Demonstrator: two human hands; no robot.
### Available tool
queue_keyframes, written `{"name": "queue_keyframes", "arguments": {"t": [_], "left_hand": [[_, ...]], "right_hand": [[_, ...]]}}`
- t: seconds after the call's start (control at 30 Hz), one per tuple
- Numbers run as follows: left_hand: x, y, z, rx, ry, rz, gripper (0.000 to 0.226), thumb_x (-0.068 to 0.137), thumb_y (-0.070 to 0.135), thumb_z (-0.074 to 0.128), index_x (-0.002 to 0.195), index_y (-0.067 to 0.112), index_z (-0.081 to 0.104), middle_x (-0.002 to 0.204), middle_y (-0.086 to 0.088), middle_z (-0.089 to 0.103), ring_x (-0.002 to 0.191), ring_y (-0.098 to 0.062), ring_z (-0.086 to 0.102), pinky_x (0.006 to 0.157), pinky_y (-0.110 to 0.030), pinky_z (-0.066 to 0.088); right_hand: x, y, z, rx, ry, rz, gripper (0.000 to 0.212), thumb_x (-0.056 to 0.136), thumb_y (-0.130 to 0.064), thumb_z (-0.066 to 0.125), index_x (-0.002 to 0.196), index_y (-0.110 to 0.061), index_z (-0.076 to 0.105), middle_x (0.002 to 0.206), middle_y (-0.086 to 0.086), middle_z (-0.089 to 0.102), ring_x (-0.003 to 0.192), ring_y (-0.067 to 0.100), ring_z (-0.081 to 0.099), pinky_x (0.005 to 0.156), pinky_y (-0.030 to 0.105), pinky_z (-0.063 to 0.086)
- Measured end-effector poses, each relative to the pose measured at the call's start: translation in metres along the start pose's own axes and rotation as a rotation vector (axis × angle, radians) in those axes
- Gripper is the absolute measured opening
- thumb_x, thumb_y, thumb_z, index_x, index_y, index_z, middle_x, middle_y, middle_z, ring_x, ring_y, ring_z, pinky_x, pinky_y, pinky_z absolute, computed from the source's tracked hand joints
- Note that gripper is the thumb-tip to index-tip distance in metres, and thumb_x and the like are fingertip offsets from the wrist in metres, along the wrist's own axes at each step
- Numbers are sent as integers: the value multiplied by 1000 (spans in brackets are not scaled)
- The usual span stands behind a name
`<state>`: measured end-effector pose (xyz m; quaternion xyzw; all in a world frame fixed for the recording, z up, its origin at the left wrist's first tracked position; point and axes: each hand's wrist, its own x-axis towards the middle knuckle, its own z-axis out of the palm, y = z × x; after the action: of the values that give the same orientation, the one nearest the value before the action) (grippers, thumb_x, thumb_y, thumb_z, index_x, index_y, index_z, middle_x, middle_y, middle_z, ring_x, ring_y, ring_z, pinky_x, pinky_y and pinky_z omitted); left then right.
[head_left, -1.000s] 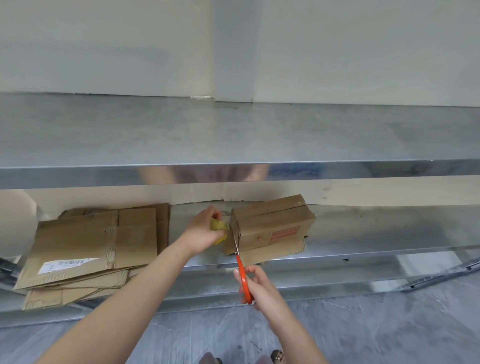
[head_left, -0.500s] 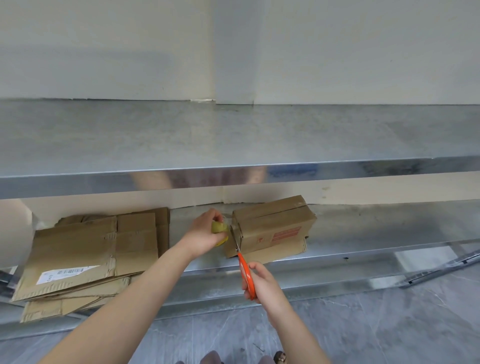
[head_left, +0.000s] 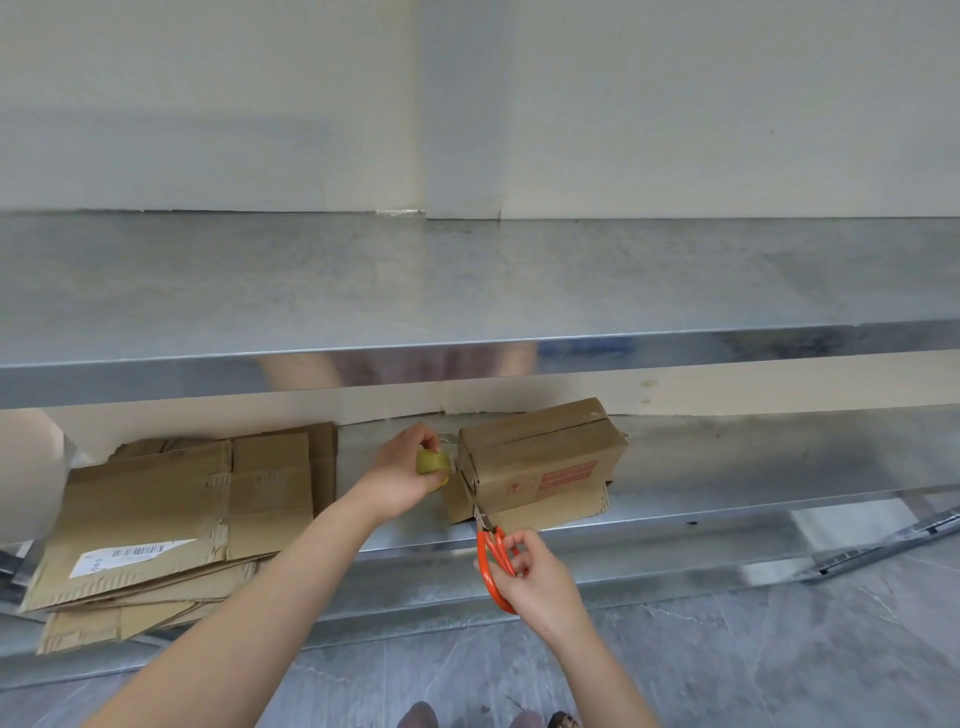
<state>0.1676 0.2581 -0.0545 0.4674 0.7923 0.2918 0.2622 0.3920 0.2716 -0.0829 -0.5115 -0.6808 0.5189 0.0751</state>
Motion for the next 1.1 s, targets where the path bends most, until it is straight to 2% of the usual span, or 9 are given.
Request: {"name": "queue_keyframes", "arguments": {"t": [0.1, 0.27, 0.4, 0.5, 0.63, 0.73, 0.87, 1.03, 1.1], "left_hand": [[0, -2, 0, 0, -2, -1, 29, 79, 16, 73, 97, 14, 51, 100, 0, 55, 90, -21, 51, 68, -25, 38], [0, 2, 0, 18, -6, -29, 28, 79, 21, 72, 95, 20, 49, 98, 3, 54, 87, -19, 51, 66, -23, 40], [-2, 4, 2, 16, 28, -62, 28, 79, 18, 72, 94, 19, 49, 98, 2, 54, 85, -18, 49, 62, -19, 36], [-3, 7, 3, 24, 51, -85, 27, 79, 18, 73, 94, 19, 49, 98, 2, 53, 86, -18, 49, 62, -16, 34], [-9, 13, 8, 35, 77, -105, 27, 79, 19, 73, 92, 18, 49, 97, 0, 53, 87, -20, 50, 65, -19, 37], [-13, 18, 14, 31, 96, -129, 27, 80, 21, 72, 93, 18, 49, 95, 1, 53, 86, -20, 51, 68, -24, 39], [-15, 23, 16, 16, 131, -162, 29, 79, 23, 74, 94, 19, 49, 97, 2, 53, 87, -20, 51, 68, -29, 39], [-21, 25, 23, 8, 180, -202, 29, 79, 19, 75, 96, 14, 52, 97, -3, 56, 89, -24, 52, 68, -29, 36], [-23, 27, 23, -1, 181, -206, 29, 79, 18, 74, 97, 14, 52, 98, -4, 56, 89, -25, 52, 70, -30, 37]], "right_hand": [[-12, 13, -12, -180, 69, -76, 33, 72, -56, 67, 94, -43, 48, 75, -27, 63, 66, -2, 62, 55, 19, 47], [-21, 55, -58, -372, 349, -161, 44, 69, -69, 60, 106, -53, 42, 97, -32, 60, 83, -9, 62, 79, 32, 52], [-11, 90, -96, -400, 483, -105, 44, 73, -62, 65, 110, -53, 43, 108, -28, 56, 93, -4, 61, 85, 40, 46], [11, 102, -127, -260, 562, 19, 44, 77, -67, 62, 114, -47, 49, 114, -24, 60, 104, 5, 62, 92, 47, 46], [57, 106, -161, -308, 493, 133, 55, 84, -58, 61, 129, -28, 51, 129, 2, 58, 121, 26, 54, 98, 51, 43], [85, 102, -171, -376, 401, 188, 66, 85, -55, 61, 139, -21, 45, 138, 10, 49, 127, 32, 47, 102, 50, 40], [109, 99, -175, -393, 317, 126, 66, 85, -49, 65, 140, -19, 45, 143, 10, 45, 131, 31, 43, 103, 50, 41], [105, 100, -174, -672, 205, 49, 69, 93, -58, 43, 152, -29, 22, 159, -4, 23, 144, 24, 18, 108, 52, 32], [96, 99, -172, -731, 236, -52, 64, 96, -57, 37, 152, -31, 23, 160, -6, 20, 148, 20, 12, 113, 51, 27]]}}
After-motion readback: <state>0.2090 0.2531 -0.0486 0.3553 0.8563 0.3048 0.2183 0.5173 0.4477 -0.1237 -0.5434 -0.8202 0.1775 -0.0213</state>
